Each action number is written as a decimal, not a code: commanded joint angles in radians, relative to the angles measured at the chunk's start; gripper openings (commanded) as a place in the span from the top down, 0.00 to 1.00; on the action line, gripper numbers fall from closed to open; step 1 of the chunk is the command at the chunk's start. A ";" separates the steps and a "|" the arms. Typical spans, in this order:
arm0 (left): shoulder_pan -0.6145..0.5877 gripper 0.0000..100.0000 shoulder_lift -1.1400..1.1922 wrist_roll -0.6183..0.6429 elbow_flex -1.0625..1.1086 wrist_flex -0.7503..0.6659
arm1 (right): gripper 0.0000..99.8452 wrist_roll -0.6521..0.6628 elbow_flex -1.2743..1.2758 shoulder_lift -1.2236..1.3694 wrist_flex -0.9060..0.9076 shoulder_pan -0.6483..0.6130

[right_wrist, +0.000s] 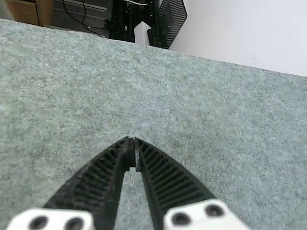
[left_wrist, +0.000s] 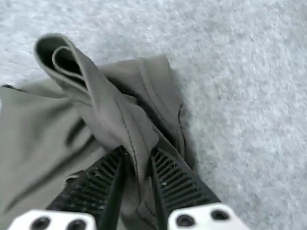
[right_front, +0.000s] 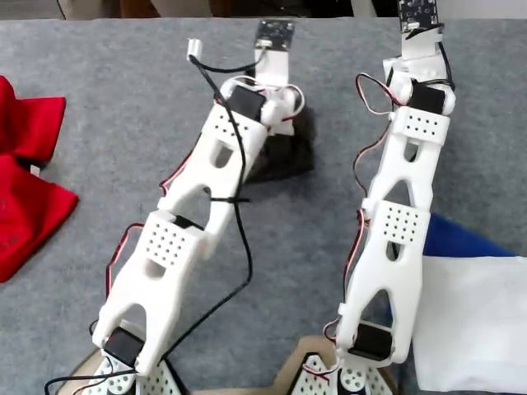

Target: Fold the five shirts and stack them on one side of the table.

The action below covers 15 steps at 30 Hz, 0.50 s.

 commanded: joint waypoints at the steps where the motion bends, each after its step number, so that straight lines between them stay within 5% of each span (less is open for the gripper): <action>1: 0.032 0.98 -0.013 -0.006 0.021 -0.049 | 0.99 0.011 -0.008 -0.004 -0.020 0.012; 7: 0.094 0.96 -0.015 -0.005 0.023 -0.103 | 0.99 0.011 -0.008 -0.004 -0.020 0.012; 11: 0.097 0.78 -0.016 0.121 0.025 -0.103 | 0.99 0.011 -0.008 -0.004 -0.020 0.012; 15: 0.044 0.76 -0.018 0.183 0.023 -0.089 | 0.99 0.012 -0.008 -0.004 -0.020 0.013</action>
